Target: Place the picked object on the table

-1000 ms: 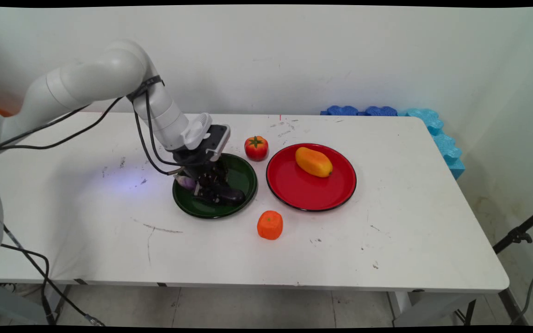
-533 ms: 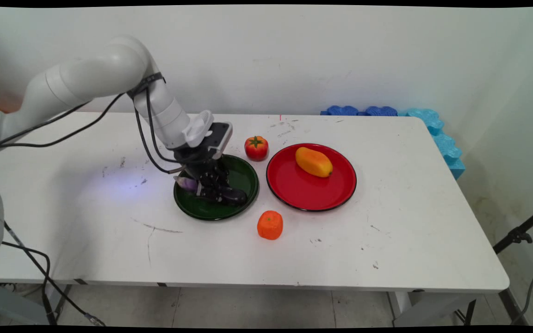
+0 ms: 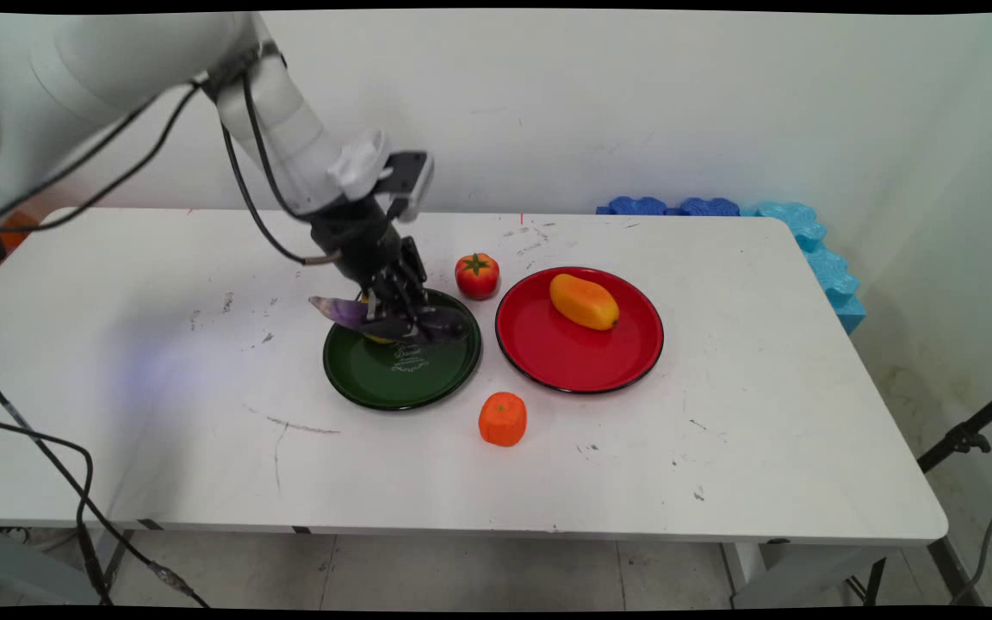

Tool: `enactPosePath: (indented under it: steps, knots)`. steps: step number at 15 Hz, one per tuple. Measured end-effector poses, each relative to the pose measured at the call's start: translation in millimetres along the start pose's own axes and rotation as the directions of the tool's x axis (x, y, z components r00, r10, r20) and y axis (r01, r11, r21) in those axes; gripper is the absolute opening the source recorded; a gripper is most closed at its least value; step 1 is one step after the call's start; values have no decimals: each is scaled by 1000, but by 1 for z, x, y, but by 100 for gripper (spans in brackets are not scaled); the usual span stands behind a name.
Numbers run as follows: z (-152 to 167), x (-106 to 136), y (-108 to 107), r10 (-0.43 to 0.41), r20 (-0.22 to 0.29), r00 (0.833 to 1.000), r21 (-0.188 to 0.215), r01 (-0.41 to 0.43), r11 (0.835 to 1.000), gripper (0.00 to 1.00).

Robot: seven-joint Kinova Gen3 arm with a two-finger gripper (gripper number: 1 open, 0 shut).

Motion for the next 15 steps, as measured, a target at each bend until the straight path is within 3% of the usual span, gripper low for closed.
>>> enactPosePath:
  steps: [7, 15]
  knots:
    - [-26, 56, 38, -170, -46, 984, -39, 168, 985, 0]
    - [30, 82, 81, -256, -62, 965, -25, 255, 967, 0]
